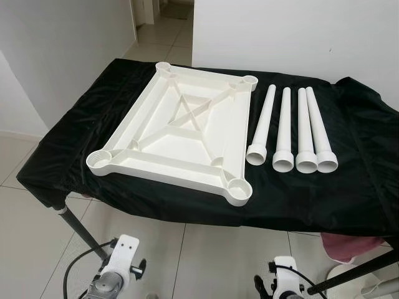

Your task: Building children table

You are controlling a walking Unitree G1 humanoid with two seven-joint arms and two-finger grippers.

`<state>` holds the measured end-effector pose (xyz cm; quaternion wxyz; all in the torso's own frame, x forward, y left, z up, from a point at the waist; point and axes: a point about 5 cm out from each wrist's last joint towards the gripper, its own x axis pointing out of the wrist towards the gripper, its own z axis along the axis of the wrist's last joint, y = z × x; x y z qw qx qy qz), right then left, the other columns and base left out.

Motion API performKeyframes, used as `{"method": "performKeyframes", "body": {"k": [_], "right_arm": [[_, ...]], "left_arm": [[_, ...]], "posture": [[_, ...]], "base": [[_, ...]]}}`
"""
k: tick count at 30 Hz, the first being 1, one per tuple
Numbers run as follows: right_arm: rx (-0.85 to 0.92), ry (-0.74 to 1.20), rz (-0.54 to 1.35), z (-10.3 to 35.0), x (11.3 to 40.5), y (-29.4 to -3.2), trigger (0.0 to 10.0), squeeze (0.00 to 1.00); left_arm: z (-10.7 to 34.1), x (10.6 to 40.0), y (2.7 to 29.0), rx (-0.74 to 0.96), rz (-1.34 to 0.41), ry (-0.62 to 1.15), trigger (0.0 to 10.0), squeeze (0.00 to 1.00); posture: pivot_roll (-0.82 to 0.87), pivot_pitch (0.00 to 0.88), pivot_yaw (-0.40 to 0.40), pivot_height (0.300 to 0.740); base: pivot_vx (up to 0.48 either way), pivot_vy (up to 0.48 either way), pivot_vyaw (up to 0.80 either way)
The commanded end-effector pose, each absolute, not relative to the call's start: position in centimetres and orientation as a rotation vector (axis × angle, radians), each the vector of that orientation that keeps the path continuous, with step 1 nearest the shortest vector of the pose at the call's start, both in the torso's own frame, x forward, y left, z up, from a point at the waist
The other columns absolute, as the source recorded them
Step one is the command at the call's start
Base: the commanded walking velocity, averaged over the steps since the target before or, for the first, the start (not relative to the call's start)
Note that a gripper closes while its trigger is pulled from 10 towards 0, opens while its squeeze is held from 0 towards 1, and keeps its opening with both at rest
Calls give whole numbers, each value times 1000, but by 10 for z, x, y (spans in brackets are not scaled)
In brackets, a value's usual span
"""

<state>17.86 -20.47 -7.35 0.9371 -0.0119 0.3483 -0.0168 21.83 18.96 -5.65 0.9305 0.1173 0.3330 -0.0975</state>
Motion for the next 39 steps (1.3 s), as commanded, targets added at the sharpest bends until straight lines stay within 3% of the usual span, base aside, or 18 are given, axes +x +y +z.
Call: {"method": "performKeyframes", "body": {"k": [1,9,16,26,33,39], "right_arm": [[-7,690,-45,-73,177,-206,10000,0],[-16,557,37,-60,192,-196,10000,0],[-31,390,318,-43,191,-183,10000,0],[-139,254,584,-11,190,-191,10000,0],[-238,176,964,49,181,-198,10000,0],[-276,159,1088,79,176,-197,10000,0]], "left_arm": [[-59,213,187,214,-253,685,10000,0],[-44,225,184,187,-278,533,10000,0],[-27,216,176,170,-555,366,10000,0],[2,208,173,233,-843,244,10000,0],[58,196,170,315,-1165,180,10000,0],[89,197,170,320,-1224,140,10000,0]], "posture": [[-26,0,-4,740],[-18,26,-2,740],[-9,42,-12,740],[-5,47,-17,740],[1,45,-12,740],[6,37,-16,740]], "base": [[0,0,0],[0,0,0],[0,0,0],[0,0,0],[0,0,0],[0,0,0]]}}
